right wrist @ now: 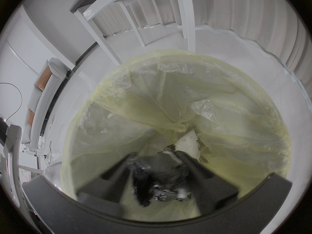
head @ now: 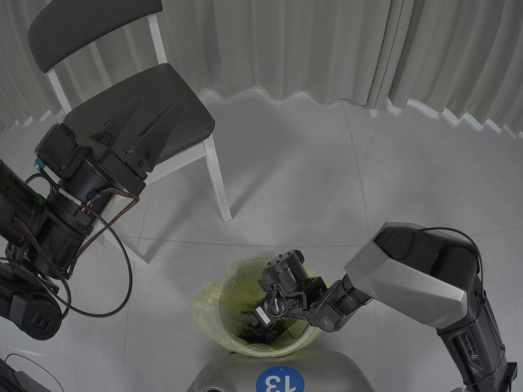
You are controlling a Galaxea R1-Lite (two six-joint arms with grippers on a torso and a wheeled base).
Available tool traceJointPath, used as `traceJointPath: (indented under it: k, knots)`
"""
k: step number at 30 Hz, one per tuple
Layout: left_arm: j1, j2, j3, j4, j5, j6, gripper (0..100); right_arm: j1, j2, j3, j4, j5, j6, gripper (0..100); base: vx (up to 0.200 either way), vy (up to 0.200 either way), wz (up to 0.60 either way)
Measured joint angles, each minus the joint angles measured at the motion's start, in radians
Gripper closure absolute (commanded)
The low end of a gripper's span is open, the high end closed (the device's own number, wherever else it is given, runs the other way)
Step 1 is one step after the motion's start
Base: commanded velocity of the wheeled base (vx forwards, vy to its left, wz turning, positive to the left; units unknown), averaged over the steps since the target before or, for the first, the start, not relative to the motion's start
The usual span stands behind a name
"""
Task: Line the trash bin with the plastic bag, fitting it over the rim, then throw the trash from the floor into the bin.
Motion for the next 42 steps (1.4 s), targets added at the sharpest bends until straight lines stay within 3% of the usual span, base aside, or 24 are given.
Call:
traceJointPath:
  k: [5,14,23,31,42]
  knots:
    - [0.0,0.001,0.0,0.0,0.0,0.0,0,0.023,-0.051,0.032,-0.018,-0.045,-0.067,0,0.0,0.0,0.0]
    - [0.013,0.034,0.004,0.0,-0.002,0.004,0,0.016,-0.145,0.095,-0.035,-0.047,-0.032,0,0.0,0.0,0.0]
    - [0.047,0.14,-0.014,0.0,-0.001,0.01,0,0.005,-0.372,0.276,-0.094,-0.047,-0.01,0,0.0,0.0,0.0]
    - [0.046,0.174,-0.007,0.0,-0.008,0.016,0,-0.043,-0.604,0.466,-0.153,-0.049,0.016,0,-0.2,0.0,0.0]
    - [0.1,0.193,0.007,0.0,-0.04,0.016,0,-0.072,-0.745,0.509,-0.153,-0.05,0.021,0,0.0,0.0,0.0]
